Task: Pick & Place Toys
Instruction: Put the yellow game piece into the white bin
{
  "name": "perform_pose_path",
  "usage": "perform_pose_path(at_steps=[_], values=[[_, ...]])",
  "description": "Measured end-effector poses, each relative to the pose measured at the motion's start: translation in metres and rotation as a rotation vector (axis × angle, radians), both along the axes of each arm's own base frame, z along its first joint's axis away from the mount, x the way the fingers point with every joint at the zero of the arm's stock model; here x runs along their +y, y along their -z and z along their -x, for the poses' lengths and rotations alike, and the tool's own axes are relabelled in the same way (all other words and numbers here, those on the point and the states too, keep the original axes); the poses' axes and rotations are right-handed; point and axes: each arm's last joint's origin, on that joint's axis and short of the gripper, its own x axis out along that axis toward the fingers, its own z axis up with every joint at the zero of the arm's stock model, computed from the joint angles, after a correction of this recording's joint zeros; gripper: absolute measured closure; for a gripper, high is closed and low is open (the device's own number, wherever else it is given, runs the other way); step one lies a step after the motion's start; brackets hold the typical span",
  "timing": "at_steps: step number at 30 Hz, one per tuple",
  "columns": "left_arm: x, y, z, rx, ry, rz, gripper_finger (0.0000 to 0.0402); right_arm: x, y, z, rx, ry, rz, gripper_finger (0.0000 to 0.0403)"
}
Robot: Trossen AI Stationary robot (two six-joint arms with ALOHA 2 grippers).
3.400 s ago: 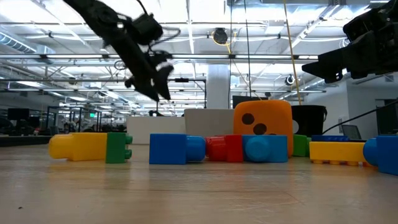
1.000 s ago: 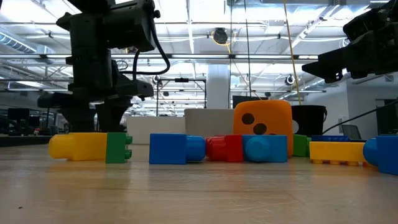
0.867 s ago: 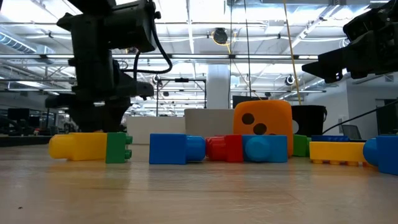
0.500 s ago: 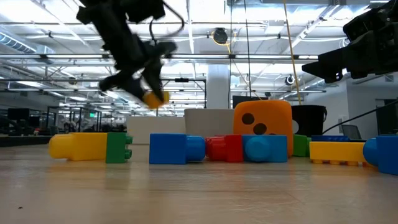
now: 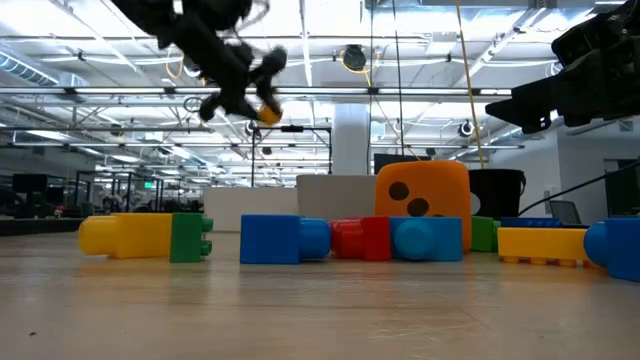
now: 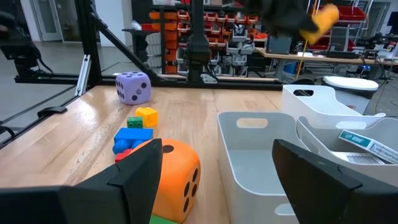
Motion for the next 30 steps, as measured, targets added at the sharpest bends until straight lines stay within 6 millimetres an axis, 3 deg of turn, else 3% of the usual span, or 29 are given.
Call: perform_pose_path(at_steps=[7,13,18,24,30], values=[[0.037,0.048,0.003,0.167,-0.050,0.192,0.0264,0.000,0.000,0.000,0.000,0.000,0.000,0.0124],[0.053,0.069,0.001,0.169,0.001,0.297,0.0209,0.000,0.000,0.000,0.000,0.000,0.000,0.0124],[0.055,0.063,0.002,0.143,0.073,0.289,0.0165,0.000,0.000,0.000,0.001,0.000,0.000,0.0124],[0.049,0.040,0.007,0.049,0.171,0.291,0.0143,0.000,0.000,0.000,0.001,0.000,0.000,0.0124],[0.002,0.008,0.001,-0.012,0.374,0.222,0.0140,0.000,0.000,0.000,0.001,-0.001,0.000,0.0124]])
